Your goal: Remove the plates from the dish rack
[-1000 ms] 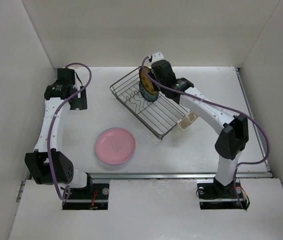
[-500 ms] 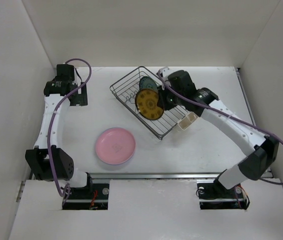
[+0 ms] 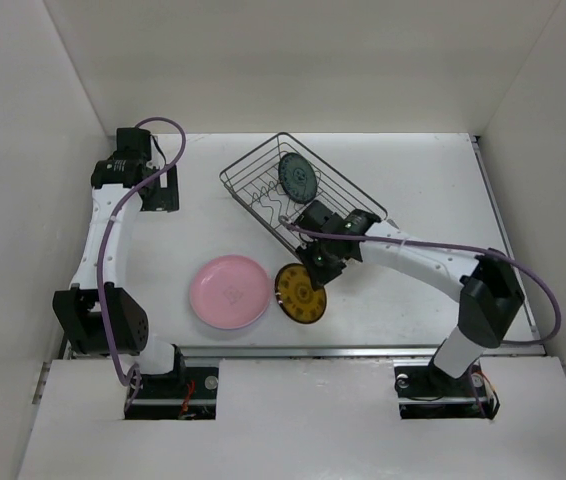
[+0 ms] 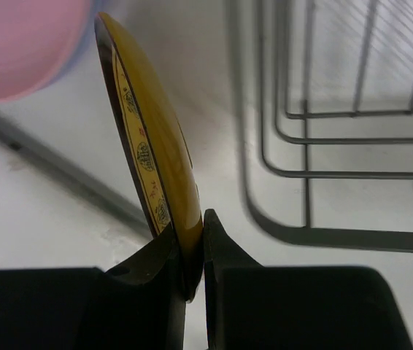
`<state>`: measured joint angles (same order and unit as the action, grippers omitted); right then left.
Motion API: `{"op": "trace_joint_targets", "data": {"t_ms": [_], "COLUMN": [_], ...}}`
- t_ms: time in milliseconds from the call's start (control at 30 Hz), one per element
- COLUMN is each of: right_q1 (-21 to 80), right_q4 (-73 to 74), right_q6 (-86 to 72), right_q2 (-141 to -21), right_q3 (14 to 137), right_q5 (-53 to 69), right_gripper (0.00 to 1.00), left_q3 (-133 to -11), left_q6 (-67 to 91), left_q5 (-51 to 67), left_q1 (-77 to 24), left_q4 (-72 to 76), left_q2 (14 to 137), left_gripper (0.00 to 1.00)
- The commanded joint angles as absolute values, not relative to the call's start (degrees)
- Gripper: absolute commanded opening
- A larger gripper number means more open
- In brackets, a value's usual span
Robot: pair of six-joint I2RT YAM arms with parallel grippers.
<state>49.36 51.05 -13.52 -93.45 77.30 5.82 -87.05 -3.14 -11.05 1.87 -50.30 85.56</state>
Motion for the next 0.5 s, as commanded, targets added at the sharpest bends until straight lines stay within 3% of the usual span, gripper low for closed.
{"op": "trace_joint_targets", "data": {"t_ms": [0,300,467], "right_q1": [49.2,37.1,33.8], "right_q4": [53.2,56.9,57.4], "right_q6": [-19.7,-23.2,-19.5], "right_q2": [-95.5,-91.7,-90.9], "right_q3": [76.4,76.4,75.7], "right_q5": [-7.3,-20.3,-21.4], "right_gripper": [0.0,0.0,0.0], "left_q3": [-87.8,-87.3,-86.7], "left_q6": [-3.3,-3.3,-3.3], "left_q5": [-10.4,-11.4,-12.0], "left_q1": [2.0,2.0,2.0], "left_q4": [-49.5,-49.5,-49.0], "left_q2": [85.2,84.6,84.6], "left_gripper": [1.0,1.0,1.0]}}
